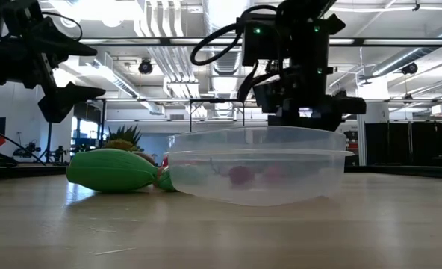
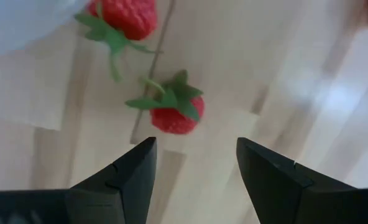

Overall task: Pick and placing Produce into tupperware
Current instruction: Put the right red strawberry into the transparent bin

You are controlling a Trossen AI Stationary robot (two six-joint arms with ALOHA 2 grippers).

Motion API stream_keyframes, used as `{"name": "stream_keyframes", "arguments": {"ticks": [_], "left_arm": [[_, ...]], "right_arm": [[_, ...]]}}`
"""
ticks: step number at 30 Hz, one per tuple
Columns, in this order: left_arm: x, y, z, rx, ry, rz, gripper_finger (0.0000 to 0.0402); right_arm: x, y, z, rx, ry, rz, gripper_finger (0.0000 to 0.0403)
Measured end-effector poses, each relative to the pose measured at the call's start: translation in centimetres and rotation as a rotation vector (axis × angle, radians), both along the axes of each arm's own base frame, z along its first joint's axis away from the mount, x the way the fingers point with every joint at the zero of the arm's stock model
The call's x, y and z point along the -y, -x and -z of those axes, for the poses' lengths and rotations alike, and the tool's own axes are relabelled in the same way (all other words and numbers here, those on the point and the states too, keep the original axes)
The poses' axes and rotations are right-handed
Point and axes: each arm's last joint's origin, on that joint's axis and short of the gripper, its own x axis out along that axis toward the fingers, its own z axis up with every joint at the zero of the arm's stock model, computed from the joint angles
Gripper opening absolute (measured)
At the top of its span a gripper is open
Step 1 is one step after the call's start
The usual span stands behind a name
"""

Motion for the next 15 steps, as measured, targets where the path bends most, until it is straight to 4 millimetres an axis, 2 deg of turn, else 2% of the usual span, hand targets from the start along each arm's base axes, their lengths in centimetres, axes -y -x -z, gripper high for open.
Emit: {"name": "stream_keyframes", "arguments": {"ticks": [15], "left_arm": [[0.0, 0.0, 0.0, 0.001, 0.0, 0.0, 0.032]], "right_arm": [[0.0, 0.0, 1.4, 0.046, 0.001, -0.052, 0.0214]]}}
